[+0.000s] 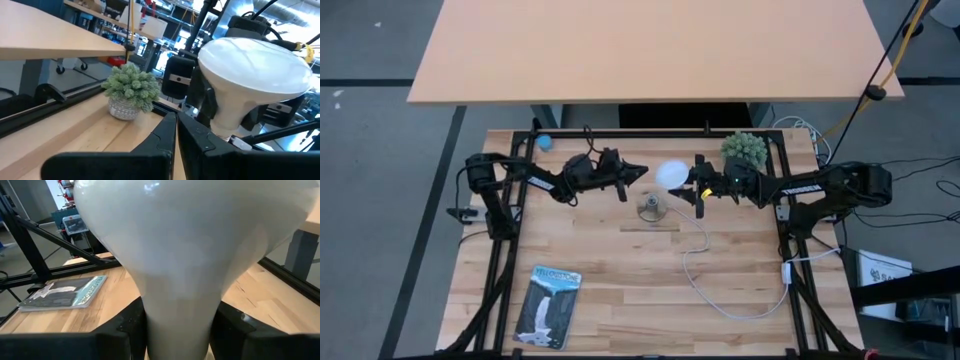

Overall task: Screw lightbulb
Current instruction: Insert the lightbulb into the lamp

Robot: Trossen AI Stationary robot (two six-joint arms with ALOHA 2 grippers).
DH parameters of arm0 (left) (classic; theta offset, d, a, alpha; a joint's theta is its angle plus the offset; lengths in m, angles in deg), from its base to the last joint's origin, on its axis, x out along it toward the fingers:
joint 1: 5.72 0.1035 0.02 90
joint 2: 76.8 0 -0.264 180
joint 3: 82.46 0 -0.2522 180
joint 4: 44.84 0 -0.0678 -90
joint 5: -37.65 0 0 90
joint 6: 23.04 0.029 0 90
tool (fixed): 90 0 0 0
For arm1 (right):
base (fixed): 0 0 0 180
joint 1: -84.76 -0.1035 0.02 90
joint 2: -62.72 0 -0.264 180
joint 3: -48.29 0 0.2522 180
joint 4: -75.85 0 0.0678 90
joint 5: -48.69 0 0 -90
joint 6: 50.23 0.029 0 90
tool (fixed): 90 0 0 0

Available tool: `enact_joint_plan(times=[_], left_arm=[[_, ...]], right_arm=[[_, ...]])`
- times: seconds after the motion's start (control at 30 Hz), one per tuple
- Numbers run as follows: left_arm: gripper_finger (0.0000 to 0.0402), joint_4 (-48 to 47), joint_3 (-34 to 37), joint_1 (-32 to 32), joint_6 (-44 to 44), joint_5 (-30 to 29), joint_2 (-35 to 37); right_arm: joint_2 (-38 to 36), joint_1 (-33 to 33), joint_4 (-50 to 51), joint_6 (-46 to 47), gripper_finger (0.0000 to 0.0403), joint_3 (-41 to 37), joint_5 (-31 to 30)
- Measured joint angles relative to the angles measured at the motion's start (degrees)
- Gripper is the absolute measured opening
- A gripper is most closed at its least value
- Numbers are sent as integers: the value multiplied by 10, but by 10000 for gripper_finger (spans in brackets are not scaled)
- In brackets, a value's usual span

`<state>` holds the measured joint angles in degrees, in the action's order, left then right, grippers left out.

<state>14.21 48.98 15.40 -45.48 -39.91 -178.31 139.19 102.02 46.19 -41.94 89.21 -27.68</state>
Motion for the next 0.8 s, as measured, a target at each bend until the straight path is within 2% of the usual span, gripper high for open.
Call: enact_joint_plan(times=[0.2, 0.37, 0.57, 0.73, 0.8], left_arm=[[21, 0, 0, -3, -3, 0, 0], [21, 1, 0, -6, -57, 0, 0], [21, 2, 0, -5, -60, -43, 0], [21, 2, 0, -5, -85, -46, 0], [21, 2, 0, -4, -88, -69, 0]], right_arm=[[0, 0, 0, 0, 156, 0, 0], [0, 0, 0, 0, 156, 0, 0], [0, 0, 0, 0, 155, 0, 0], [0, 0, 5, 6, 156, 0, 0], [0, 0, 6, 7, 156, 0, 0]])
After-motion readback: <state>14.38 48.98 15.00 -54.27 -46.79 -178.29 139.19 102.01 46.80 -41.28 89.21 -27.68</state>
